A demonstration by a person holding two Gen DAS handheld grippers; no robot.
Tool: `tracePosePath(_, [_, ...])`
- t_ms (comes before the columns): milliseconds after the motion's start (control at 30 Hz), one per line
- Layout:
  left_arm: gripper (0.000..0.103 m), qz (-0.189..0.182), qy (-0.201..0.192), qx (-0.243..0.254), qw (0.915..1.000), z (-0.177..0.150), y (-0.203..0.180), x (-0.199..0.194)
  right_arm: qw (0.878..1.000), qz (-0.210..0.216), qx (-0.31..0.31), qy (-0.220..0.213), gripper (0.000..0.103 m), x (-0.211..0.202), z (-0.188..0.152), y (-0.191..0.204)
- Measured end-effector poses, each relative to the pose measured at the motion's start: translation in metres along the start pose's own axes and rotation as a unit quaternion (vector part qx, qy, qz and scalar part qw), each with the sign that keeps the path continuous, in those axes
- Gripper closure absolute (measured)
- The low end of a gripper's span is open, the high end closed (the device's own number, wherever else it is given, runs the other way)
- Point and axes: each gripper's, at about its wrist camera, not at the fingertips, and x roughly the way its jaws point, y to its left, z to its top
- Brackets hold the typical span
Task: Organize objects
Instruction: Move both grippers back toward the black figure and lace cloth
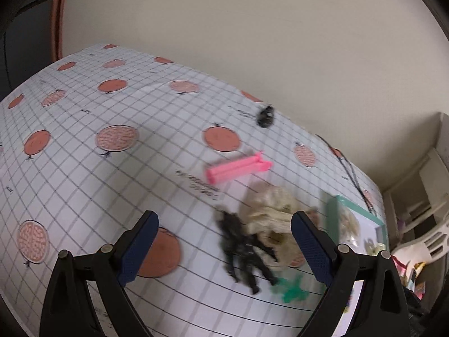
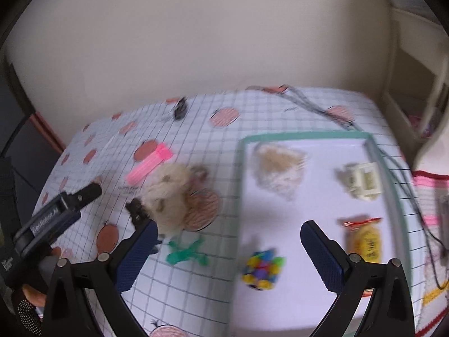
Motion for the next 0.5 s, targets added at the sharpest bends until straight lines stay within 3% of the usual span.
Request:
tracePosePath(200, [0.007, 0.021, 0.009, 0.009, 0.9997, 0.005, 0.013, 0.008, 0.998, 0.022, -0.030, 0.042, 0.001, 0.027, -0.007, 0.032])
tracePosePath(500, [0.007, 0.014, 0.048, 0.020, 0.9986, -0.002, 0.004, 0.024, 0.995, 0.014, -0.038, 0.090, 0.007, 0.058, -0.025, 0.043])
